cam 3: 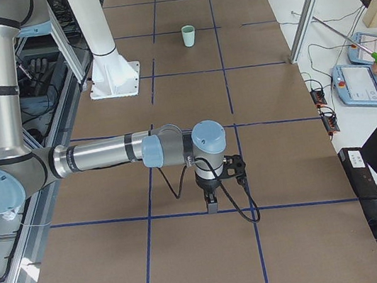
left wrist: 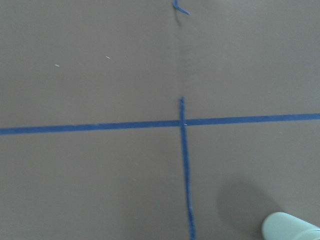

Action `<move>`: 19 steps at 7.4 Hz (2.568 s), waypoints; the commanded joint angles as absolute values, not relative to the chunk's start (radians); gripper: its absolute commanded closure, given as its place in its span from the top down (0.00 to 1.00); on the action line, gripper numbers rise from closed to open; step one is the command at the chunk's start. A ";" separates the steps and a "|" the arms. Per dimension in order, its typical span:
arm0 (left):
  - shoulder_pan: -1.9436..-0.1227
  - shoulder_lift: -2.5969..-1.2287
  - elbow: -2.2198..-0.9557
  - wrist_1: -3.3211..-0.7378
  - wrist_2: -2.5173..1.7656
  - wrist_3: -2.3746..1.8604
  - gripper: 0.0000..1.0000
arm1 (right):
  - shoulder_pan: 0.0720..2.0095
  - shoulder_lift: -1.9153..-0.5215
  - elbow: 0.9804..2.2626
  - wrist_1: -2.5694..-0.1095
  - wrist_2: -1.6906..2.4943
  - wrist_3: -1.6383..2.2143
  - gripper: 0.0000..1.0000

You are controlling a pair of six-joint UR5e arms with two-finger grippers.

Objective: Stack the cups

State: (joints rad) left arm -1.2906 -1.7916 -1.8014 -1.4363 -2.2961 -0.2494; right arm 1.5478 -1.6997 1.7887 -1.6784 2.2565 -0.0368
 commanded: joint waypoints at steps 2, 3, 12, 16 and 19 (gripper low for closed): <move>-1.549 -1.674 -1.671 -1.459 -2.298 0.160 1.00 | 1.548 -1.700 1.789 -1.680 2.256 -0.037 1.00; -1.555 -1.633 -1.669 -1.474 -2.298 0.172 1.00 | 1.548 -1.700 1.789 -1.678 2.256 -0.037 1.00; -1.575 -1.529 -1.660 -1.477 -2.306 0.172 1.00 | 1.548 -1.700 1.789 -1.678 2.256 -0.037 1.00; -1.575 -1.531 -1.660 -1.477 -2.306 0.172 1.00 | 1.548 -1.700 1.789 -1.680 2.256 -0.037 1.00; -1.575 -1.531 -1.661 -1.477 -2.307 0.172 1.00 | 1.548 -1.700 1.789 -1.678 2.256 -0.037 1.00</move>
